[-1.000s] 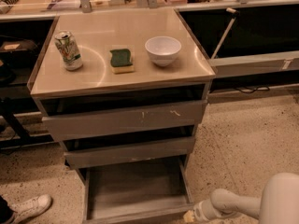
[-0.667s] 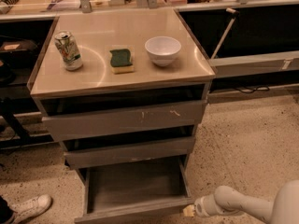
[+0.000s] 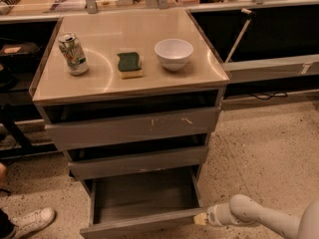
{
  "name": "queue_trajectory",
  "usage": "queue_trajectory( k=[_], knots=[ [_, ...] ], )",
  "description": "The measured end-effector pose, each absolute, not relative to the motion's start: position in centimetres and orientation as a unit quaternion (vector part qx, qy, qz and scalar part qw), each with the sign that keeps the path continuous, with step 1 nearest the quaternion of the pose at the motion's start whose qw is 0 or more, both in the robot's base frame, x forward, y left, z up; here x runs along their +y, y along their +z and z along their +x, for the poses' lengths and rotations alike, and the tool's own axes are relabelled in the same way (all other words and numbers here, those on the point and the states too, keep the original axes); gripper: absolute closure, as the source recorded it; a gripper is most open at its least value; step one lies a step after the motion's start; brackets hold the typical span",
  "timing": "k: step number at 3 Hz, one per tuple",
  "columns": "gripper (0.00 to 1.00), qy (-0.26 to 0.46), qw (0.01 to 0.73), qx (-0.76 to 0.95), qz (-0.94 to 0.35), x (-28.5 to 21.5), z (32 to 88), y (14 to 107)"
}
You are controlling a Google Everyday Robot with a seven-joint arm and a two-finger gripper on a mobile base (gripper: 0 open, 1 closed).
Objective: Close bottom drawer
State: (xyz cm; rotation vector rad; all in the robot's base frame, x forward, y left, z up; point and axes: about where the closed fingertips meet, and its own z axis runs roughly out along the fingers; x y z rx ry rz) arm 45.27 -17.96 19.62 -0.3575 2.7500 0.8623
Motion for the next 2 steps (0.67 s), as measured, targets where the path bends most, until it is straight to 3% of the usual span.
queue_trajectory(
  k=[2],
  knots=[
    [1.0, 0.286, 0.194, 0.93, -0.123, -17.4, 48.8, 20.8]
  ],
)
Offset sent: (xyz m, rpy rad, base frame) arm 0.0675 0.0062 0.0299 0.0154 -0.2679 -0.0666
